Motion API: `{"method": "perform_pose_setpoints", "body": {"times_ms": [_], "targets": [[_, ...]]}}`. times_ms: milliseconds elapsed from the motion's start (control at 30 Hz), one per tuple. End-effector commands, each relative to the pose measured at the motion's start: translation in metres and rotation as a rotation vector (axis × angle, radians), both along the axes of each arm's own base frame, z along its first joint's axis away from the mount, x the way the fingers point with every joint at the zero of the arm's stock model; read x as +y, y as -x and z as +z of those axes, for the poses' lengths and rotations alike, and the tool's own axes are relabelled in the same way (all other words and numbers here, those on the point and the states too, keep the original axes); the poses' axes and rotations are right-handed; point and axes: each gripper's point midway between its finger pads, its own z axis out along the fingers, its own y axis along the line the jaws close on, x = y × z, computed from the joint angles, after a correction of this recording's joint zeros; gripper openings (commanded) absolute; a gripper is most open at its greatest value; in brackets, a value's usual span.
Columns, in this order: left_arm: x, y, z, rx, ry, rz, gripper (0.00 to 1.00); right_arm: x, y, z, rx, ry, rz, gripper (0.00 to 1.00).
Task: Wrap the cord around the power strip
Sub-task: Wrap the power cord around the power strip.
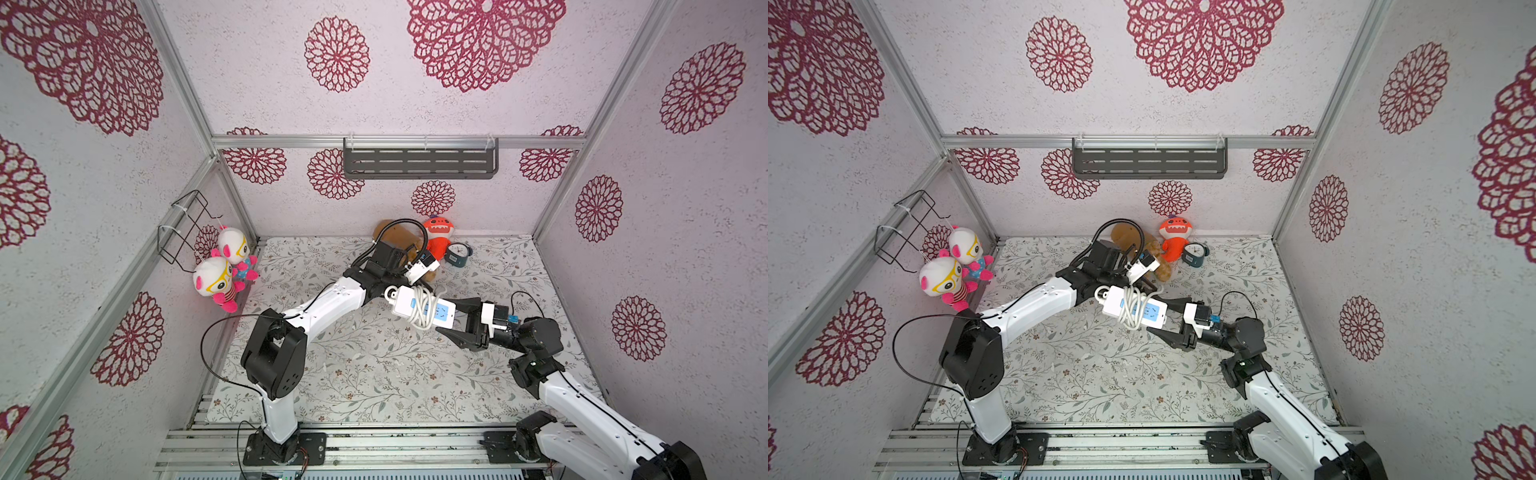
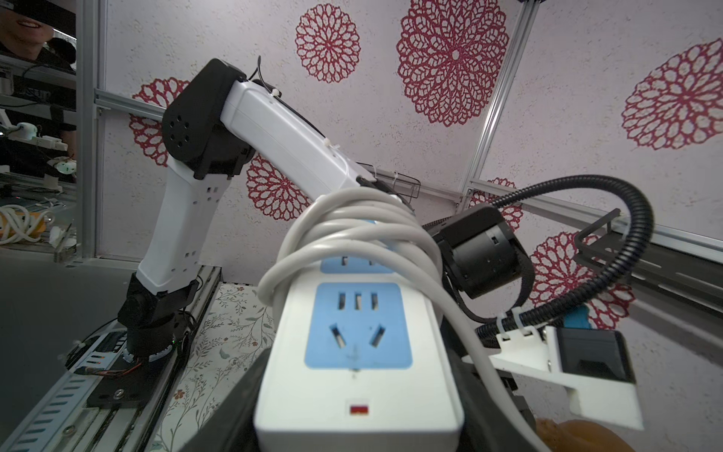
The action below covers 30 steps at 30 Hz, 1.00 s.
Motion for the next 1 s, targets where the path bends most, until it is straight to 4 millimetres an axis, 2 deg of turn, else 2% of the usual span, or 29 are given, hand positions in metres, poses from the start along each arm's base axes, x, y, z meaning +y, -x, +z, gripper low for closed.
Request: {"method": "perform_pose_setpoints", "body": {"times_ms": [0,133,333,367,500,633,800,967], "targets": [[-0.022,-0.001,0.015,-0.007,0.129,-0.022,0.56,-0.005,0.001,0.038,-0.131,-0.061,-0.050,0.15],[-0.024,-0.001,-0.008,0.022,0.122,0.002,0.55,-0.005,-0.004,0.045,-0.142,-0.063,-0.074,0.15],[-0.024,0.001,-0.042,0.109,0.122,0.026,0.47,-0.009,-0.013,0.055,-0.159,-0.072,-0.145,0.14],[-0.024,0.003,-0.045,0.116,0.123,0.026,0.44,-0.011,-0.016,0.056,-0.159,-0.078,-0.162,0.15],[-0.022,0.008,-0.050,0.146,0.128,0.033,0.24,-0.017,-0.028,0.056,-0.150,-0.073,-0.253,0.15],[-0.019,0.021,-0.050,0.165,0.116,0.030,0.10,-0.035,-0.043,0.057,-0.159,-0.088,-0.415,0.15],[-0.004,0.038,-0.058,0.165,0.076,0.070,0.05,-0.065,-0.058,0.053,-0.147,-0.096,-0.635,0.15],[0.008,0.042,-0.055,0.150,0.085,0.150,0.04,-0.098,-0.084,0.034,-0.060,-0.054,-0.869,0.15]]}}
